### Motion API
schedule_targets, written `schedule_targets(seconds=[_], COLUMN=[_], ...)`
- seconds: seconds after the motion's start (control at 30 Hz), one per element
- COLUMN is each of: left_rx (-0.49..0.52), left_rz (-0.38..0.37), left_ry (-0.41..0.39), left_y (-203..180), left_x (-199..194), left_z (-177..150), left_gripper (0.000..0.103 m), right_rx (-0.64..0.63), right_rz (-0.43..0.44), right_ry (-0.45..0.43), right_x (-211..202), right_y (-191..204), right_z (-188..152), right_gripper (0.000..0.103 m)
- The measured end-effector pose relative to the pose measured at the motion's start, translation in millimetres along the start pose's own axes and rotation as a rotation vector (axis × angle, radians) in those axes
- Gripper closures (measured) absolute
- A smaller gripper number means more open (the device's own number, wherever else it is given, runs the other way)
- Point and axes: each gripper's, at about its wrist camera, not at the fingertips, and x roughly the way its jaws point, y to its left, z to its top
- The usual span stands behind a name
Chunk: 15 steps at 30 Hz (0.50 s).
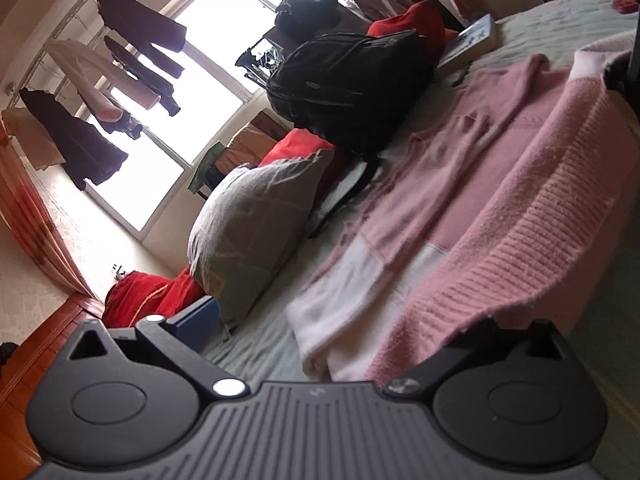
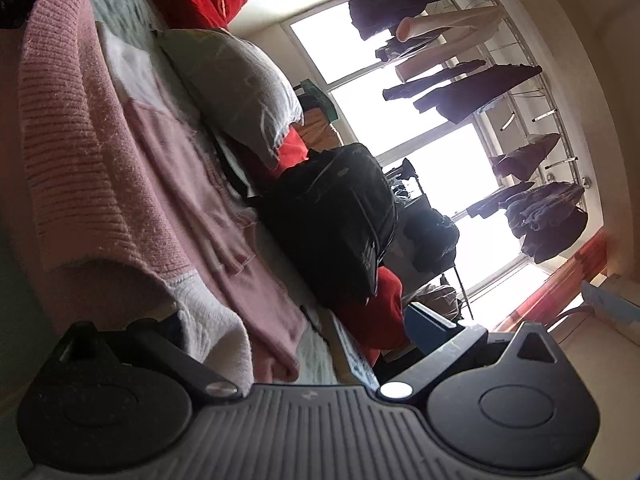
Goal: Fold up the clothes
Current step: 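Carry the held hem with both grippers over the sweater body toward the collar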
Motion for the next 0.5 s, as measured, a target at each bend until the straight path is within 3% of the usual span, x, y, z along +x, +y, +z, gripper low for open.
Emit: schedule_targets(seconds=[0.5], left_rx=[-0.048], left_rz=[0.032], left_ry=[0.029], left_y=[24], left_x=[108], left_z=[21], left_gripper=[0.0], right_rx=[-0.024], right_rz=[-0.016], right_ry=[-0.022], right_x=[100], right_y=[-8], right_z=[23], right_gripper=[0.0])
